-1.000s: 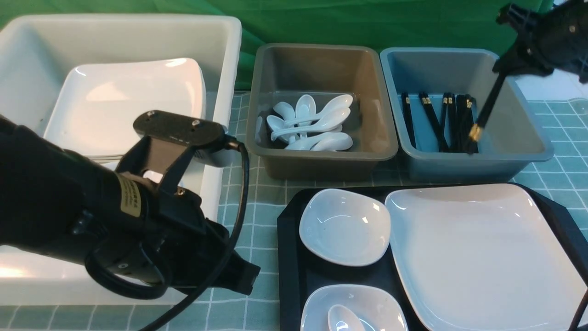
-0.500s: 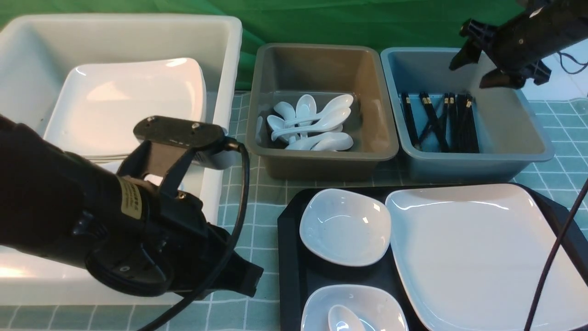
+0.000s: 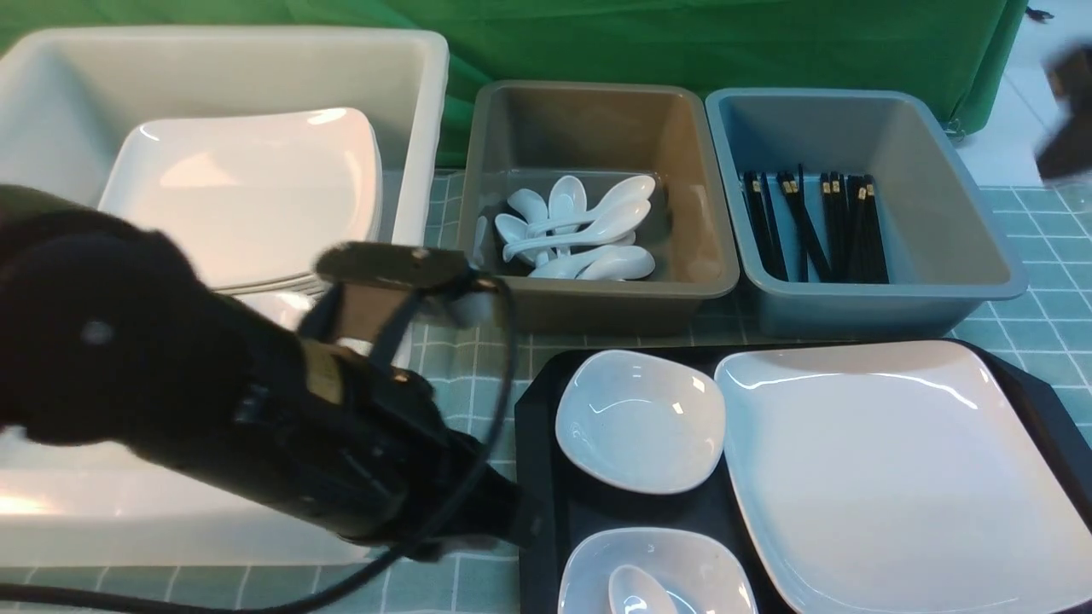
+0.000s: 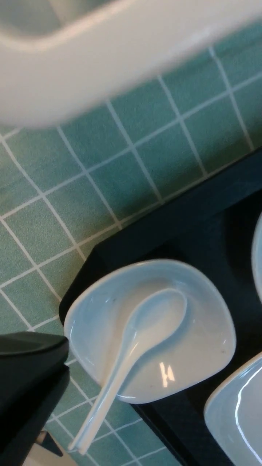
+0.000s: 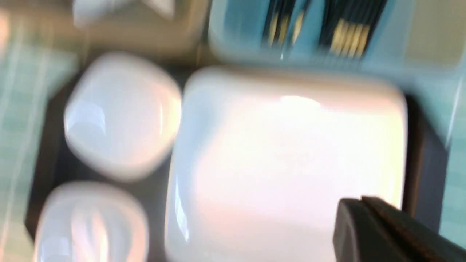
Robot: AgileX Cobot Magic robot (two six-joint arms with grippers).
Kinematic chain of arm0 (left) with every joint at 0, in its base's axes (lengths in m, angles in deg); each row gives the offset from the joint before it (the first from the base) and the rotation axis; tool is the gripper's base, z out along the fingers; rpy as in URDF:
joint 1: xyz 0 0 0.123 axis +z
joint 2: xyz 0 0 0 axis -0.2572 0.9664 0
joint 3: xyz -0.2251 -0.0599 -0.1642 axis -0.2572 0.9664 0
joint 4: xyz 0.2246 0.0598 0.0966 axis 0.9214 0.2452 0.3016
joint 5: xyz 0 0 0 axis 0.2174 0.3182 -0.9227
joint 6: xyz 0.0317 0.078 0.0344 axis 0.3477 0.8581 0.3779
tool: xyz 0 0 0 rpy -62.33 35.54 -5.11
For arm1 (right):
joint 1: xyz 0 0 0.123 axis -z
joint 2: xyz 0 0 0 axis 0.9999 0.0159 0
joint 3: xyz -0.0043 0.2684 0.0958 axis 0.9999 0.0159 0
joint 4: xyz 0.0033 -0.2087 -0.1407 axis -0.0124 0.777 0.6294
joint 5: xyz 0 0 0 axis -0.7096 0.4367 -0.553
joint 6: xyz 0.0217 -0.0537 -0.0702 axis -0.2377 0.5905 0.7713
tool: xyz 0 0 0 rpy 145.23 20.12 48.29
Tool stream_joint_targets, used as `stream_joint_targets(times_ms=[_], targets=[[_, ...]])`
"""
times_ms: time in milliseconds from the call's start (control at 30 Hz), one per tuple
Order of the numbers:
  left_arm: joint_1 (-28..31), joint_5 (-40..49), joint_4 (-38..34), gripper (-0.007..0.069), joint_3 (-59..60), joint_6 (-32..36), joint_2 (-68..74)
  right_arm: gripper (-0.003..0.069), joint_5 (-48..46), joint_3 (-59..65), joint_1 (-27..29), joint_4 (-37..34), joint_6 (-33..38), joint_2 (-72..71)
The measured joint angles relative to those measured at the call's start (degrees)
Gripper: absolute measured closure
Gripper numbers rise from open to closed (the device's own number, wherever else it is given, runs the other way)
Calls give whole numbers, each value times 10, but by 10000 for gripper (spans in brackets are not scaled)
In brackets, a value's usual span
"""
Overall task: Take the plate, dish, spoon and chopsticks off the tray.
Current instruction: Use the left arm to grab a soup spoon from the plate
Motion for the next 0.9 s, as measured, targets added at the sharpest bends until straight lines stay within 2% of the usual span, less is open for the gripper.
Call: stream_joint_targets(times_ms=[167,367,533,667,800,900], targets=[[-98,19,-10,615,-58,15,101,637,26,194,0,3,1,-163],[-146,36,-64,574,-121,13,193,637,14,233,0,3,1,-221],[-186,36,-28,421,-129,56,228,637,14,233,0,3,2,-234],[-197,26,3,291,-129,91,232,640,14,234,0,3,2,-235],[-198,13,6,171,-130,155,232,640,14,234,0,3,2,-235],[-198,-6,5,95,-130,231,232,640,14,234,0,3,2,-235]])
